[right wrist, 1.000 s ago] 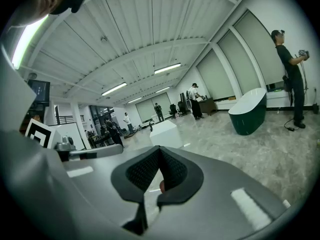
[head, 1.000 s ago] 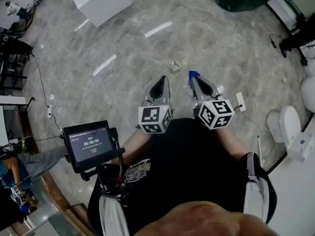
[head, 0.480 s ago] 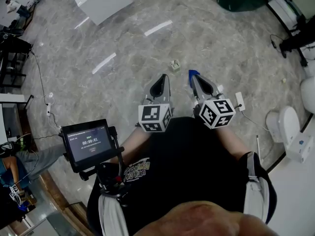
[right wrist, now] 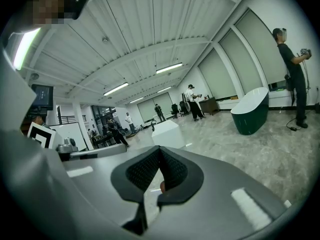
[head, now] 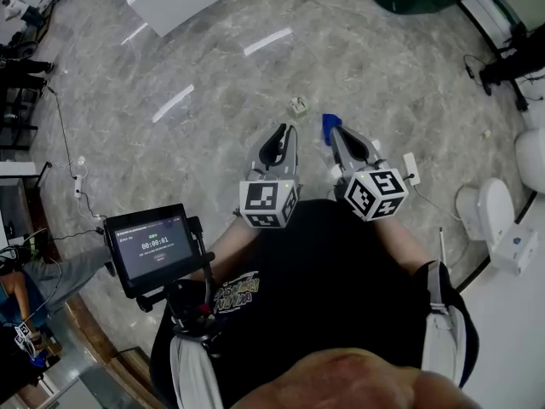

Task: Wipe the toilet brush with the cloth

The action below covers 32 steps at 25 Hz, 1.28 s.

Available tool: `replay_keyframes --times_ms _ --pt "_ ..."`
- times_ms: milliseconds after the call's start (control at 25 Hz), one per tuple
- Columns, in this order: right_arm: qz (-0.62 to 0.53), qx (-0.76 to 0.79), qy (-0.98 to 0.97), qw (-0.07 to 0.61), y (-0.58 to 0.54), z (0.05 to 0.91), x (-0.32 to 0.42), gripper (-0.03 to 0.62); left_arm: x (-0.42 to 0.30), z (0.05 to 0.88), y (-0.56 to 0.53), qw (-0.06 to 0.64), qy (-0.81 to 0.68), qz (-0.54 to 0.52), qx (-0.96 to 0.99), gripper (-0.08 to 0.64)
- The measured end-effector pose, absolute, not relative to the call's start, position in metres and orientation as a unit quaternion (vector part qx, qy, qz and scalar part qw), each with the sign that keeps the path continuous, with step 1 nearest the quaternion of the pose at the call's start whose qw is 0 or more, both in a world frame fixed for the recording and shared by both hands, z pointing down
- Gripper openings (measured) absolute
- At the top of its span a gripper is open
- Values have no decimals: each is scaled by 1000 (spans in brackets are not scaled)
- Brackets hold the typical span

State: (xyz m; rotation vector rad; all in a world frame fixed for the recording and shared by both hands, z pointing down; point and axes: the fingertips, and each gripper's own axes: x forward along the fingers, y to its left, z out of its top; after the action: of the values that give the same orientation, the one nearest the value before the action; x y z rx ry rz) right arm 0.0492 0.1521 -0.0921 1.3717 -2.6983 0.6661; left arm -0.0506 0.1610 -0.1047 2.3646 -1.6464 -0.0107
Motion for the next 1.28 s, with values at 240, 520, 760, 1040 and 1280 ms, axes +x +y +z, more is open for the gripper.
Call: replay_keyframes --times_ms 240,520,760,1040,1280 --pt "213 446 -869 25 156 -91 50 3 -50 -100 164 144 -563 -10 814 64" --pt "216 451 -866 22 164 -86 49 3 -50 -94 170 151 -553 -8 819 64" --pt "221 466 -857 9 180 -84 54 6 -42 -88 181 158 -530 4 833 64" --pt "234 491 -839 -1 199 -73 41 57 -50 -72 192 175 -492 26 852 64" --pt "236 515 -824 -5 168 -65 24 75 -76 -58 157 179 -476 36 860 66"
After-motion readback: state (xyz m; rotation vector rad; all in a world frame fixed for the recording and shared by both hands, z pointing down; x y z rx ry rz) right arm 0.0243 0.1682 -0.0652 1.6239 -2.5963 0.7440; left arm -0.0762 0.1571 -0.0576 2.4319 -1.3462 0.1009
